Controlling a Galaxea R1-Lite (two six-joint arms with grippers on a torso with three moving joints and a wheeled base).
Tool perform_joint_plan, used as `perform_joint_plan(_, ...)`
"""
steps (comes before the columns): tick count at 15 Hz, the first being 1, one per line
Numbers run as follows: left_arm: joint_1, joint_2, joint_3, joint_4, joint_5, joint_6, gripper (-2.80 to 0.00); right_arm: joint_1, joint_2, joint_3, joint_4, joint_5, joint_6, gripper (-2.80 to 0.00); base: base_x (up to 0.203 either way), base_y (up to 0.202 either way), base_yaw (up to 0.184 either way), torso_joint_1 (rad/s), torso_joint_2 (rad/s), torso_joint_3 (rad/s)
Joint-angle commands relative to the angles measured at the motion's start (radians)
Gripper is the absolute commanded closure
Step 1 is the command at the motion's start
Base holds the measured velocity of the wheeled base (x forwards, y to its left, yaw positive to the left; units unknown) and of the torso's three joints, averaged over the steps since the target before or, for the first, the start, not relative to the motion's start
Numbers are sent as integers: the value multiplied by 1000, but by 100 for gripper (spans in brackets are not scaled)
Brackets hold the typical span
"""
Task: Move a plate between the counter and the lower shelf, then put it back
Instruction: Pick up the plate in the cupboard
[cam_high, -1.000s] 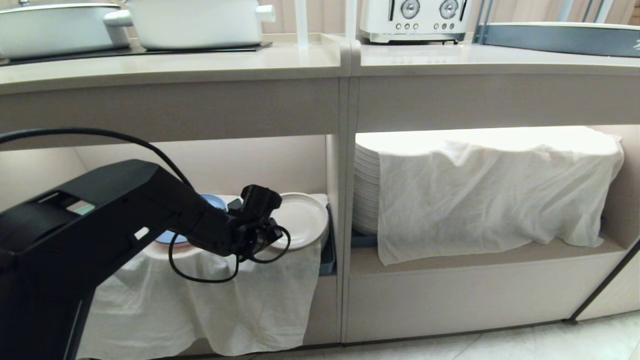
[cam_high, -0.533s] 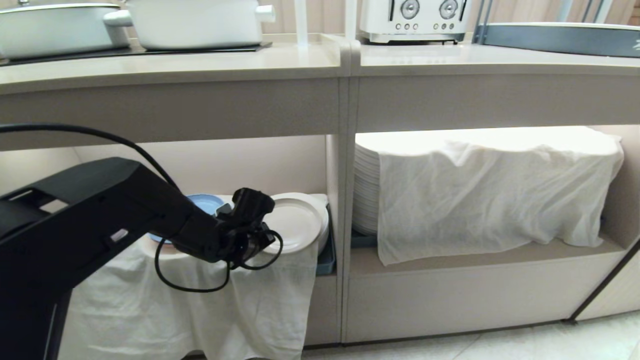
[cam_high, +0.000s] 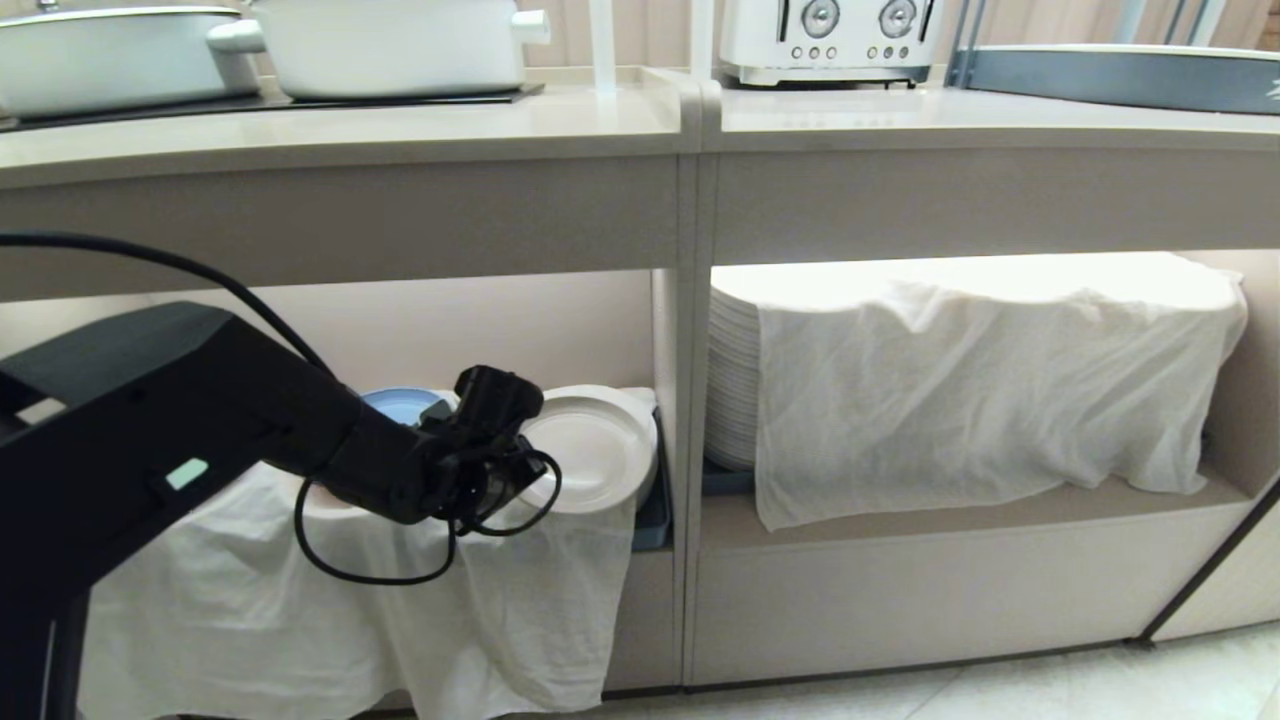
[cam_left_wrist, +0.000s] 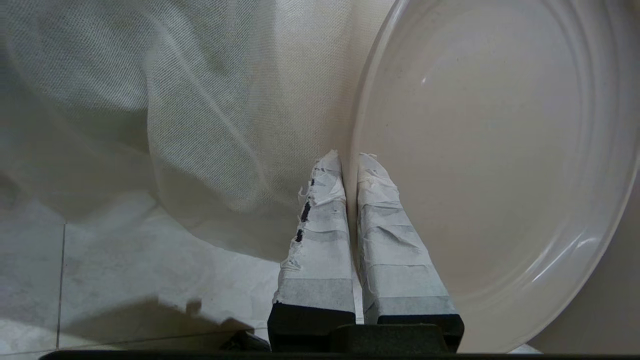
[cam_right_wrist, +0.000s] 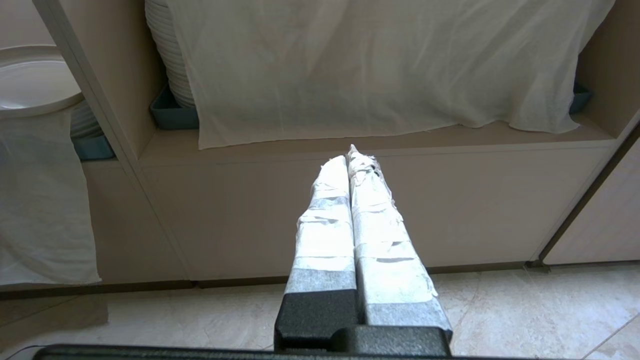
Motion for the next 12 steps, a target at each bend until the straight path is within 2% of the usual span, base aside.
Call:
perform_joint_plan(1, 3, -27, 24, -2, 2, -13, 0, 0, 0, 0, 0, 0, 0, 0, 0, 0, 0, 0, 0, 0)
perform_joint_plan(4, 10, -50, 56, 4, 2, -77, 0, 0, 0, 0, 0, 0, 0, 0, 0, 0, 0, 0, 0, 0)
perform_joint_plan(12, 41, -160, 216, -1, -6, -149, 0, 0, 0, 0, 0, 0, 0, 0, 0, 0, 0, 0, 0, 0)
